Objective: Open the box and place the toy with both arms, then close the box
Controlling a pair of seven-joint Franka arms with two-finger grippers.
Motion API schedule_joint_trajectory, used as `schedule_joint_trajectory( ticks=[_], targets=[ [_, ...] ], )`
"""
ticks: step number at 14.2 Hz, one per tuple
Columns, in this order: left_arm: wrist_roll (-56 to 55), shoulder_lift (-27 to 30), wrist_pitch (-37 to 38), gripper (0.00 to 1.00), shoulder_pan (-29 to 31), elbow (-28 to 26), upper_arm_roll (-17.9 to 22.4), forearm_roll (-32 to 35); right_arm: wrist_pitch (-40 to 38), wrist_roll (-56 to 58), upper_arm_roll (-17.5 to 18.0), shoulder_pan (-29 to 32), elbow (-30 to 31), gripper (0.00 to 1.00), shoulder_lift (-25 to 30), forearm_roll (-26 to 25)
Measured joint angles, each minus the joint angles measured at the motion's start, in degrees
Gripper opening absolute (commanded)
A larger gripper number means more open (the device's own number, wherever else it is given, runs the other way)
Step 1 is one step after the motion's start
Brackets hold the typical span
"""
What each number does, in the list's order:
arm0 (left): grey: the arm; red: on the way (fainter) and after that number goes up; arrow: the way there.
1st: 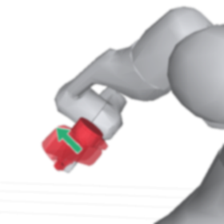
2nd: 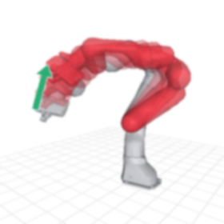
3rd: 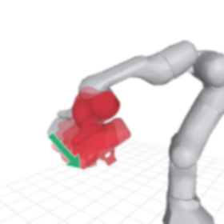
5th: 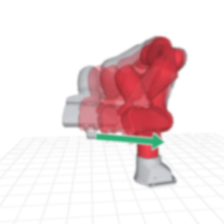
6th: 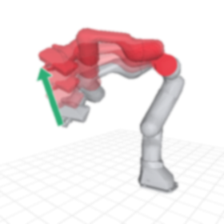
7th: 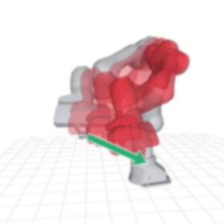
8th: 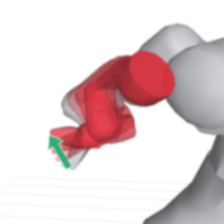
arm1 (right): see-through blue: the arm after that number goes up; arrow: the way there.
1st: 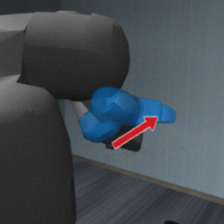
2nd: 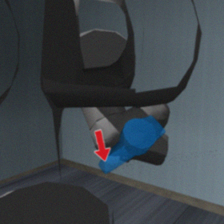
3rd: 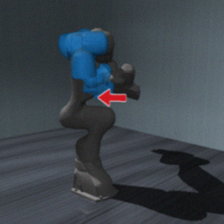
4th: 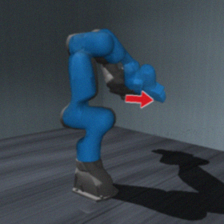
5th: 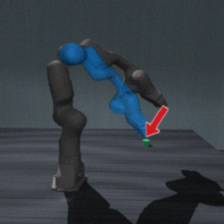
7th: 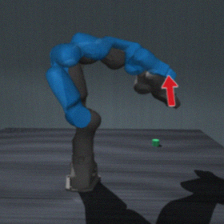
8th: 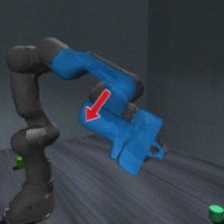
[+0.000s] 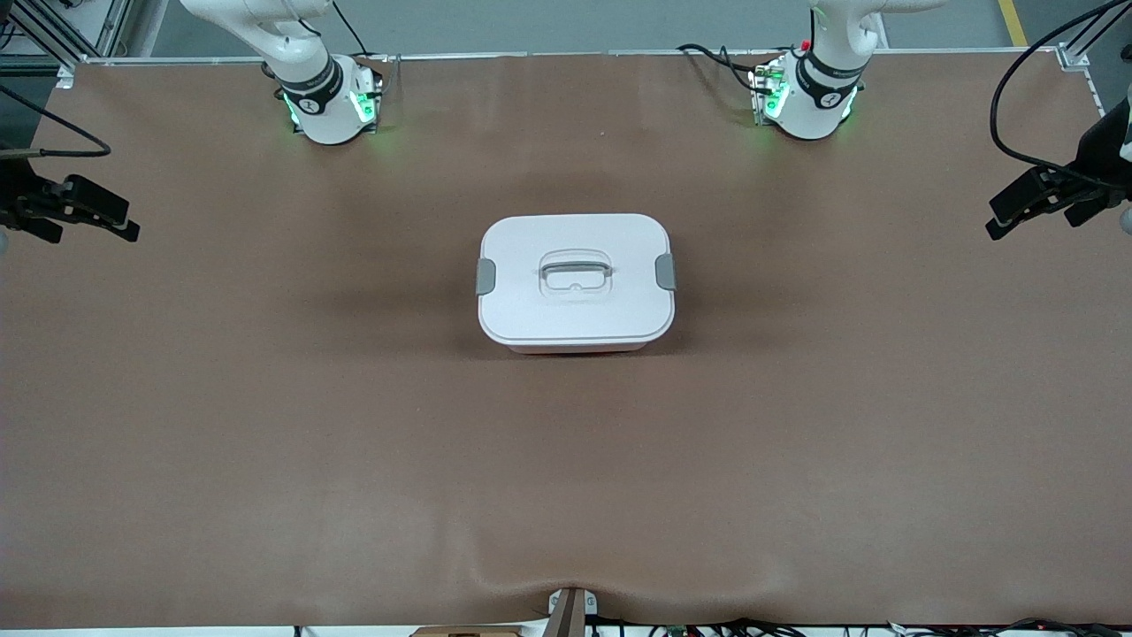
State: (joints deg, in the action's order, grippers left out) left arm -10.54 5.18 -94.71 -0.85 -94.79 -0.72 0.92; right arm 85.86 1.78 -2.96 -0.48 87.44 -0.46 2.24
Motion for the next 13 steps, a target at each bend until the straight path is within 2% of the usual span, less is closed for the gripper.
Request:
schedule_joint_trajectory(
  ticks=[3, 6, 13],
  targets=[
    [-0.1, 0.0, 0.2, 1.00, 0.0, 0.3, 0.0, -1.1, 0.0, 0.0, 0.0, 0.0, 0.0, 1.00, 0.0, 0.0],
    [-0.2, 0.1, 4.1, 1.00, 0.0, 0.6, -0.1, -3.0, 0.0, 0.0, 0.0, 0.0, 0.0, 1.00, 0.0, 0.0],
    [3.3, 0.1, 7.0, 1.00, 0.0, 1.0, -0.1, -3.1, 0.0, 0.0, 0.1, 0.0, 0.0, 1.00, 0.0, 0.0]
  ],
)
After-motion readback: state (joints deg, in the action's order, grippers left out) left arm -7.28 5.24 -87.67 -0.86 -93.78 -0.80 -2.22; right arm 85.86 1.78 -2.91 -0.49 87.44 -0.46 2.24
